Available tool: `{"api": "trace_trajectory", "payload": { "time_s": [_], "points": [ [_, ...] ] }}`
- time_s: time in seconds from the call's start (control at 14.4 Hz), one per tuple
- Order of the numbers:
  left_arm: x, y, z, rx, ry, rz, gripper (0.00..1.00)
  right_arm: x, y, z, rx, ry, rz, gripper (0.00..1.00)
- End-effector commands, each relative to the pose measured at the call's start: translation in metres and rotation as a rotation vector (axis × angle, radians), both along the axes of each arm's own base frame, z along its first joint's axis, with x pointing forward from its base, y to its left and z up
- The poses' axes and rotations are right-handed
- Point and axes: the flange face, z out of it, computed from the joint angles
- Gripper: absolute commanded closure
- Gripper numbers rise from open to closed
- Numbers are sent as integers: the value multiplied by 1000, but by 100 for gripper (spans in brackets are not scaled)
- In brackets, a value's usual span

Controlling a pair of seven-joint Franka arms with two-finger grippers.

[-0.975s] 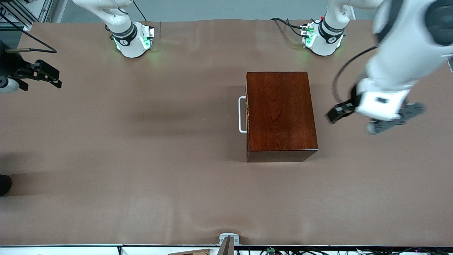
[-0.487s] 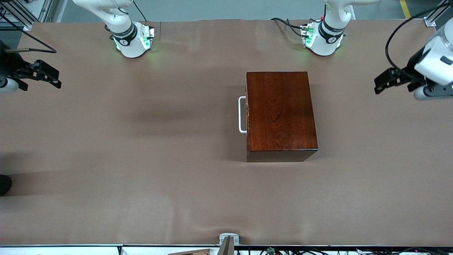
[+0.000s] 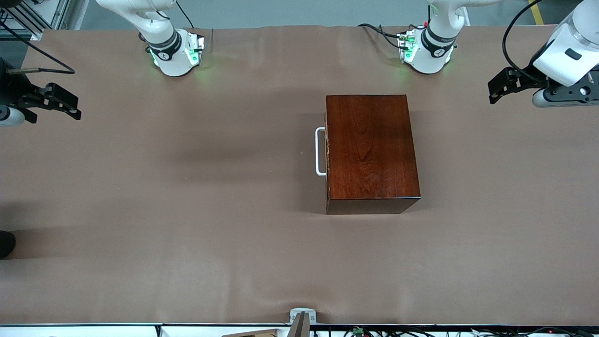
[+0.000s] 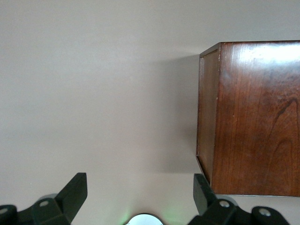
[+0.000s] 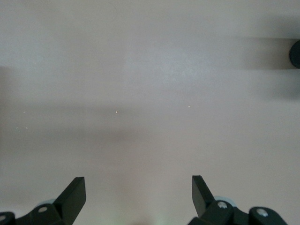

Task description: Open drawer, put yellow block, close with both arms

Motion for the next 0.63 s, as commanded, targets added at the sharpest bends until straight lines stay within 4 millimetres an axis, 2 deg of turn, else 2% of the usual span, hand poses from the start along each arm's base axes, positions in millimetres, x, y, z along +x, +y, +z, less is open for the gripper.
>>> {"api": "trace_trajectory", "payload": {
  "time_s": [0.0,0.28,0.56],
  "points": [
    [-7,13,8,-4,6,-1,0,3,-3,6,9,-7,5,0],
    [-2,16,23,-7,-20,10,0,2,0,15,51,-20,0,0],
    [1,16,22,-8,-11,8,0,4,2,9,53,-3,9,0]
  ]
}}
